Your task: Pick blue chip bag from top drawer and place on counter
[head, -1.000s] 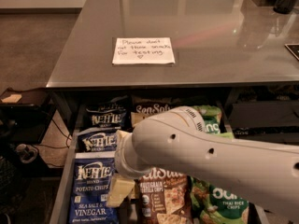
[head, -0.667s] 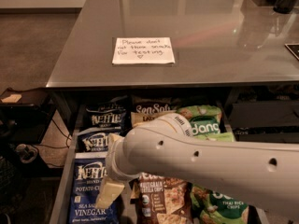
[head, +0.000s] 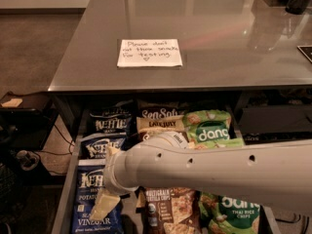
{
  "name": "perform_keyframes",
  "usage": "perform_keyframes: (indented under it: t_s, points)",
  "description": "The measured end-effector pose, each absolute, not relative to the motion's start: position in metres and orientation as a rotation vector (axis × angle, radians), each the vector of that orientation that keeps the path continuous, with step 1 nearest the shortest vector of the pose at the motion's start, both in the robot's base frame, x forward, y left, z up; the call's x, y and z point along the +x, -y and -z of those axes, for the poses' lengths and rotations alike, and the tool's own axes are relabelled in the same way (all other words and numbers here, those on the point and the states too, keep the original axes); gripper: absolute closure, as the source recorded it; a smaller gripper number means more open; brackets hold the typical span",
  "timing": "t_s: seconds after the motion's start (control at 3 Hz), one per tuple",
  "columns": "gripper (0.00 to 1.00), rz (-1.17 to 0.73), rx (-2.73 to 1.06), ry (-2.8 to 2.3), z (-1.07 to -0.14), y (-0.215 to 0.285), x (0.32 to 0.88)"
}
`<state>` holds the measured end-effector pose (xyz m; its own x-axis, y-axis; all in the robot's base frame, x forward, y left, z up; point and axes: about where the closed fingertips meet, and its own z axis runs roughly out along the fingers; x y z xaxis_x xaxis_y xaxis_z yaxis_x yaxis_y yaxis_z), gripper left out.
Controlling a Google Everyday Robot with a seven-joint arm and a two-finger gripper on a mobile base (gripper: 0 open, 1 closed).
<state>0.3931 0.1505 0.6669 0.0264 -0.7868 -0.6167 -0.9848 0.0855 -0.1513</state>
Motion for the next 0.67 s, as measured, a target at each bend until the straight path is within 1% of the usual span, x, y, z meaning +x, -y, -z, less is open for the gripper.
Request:
perform_keyframes:
  t_s: [0.67]
  points:
    - [0.0,-0.497,-1.769,-1.76,-0.629,-0.151,0.387]
